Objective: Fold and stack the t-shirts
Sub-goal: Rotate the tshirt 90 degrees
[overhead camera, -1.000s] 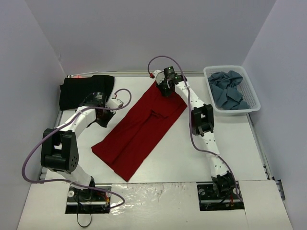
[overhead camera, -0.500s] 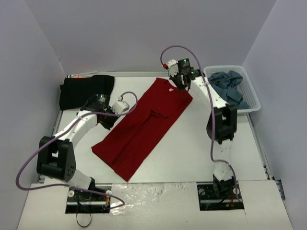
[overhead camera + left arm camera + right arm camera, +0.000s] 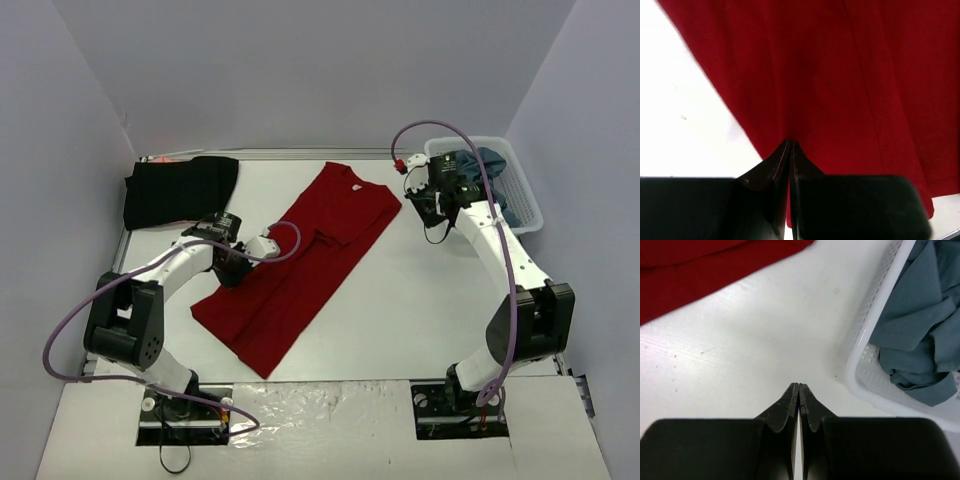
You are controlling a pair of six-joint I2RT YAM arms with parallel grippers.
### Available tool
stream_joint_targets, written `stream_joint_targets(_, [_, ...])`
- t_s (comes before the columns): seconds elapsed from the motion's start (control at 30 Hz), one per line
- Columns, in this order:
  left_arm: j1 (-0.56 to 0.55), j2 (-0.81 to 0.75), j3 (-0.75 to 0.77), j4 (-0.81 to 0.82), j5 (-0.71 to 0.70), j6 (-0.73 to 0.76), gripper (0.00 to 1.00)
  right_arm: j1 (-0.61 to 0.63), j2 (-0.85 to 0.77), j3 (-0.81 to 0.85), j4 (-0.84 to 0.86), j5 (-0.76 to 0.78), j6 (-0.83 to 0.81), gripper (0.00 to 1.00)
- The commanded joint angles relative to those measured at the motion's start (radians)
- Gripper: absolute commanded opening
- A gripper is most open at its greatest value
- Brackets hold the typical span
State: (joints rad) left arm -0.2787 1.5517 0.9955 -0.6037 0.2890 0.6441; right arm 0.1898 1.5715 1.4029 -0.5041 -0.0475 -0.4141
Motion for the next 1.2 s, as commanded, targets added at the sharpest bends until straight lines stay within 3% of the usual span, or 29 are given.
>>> stream_joint_targets(0.0, [-0.027, 0.025, -0.004, -0.024, 0.016, 0.065, 0.02, 0.004, -0.070, -0.057, -0.019, 0.021, 0.032, 0.00])
stream_joint_targets(0.6, [-0.263, 0.226, 0.026, -0.031, -0.004, 0.014, 0.02, -0.049, -0.045, -0.073, -0.020, -0.025, 0.038, 0.00])
stream_joint_targets(0.83, [-0.356, 0.252, 0.075, -0.105, 0.079, -0.044, 0.02, -0.049, -0.019, -0.078, -0.021, -0.041, 0.034, 0.00])
stream_joint_targets(1.17, [-0.402, 0.229, 0.075, -0.159, 0.128, -0.072, 0.02, -0.047, -0.015, -0.114, -0.021, -0.077, 0.023, 0.00])
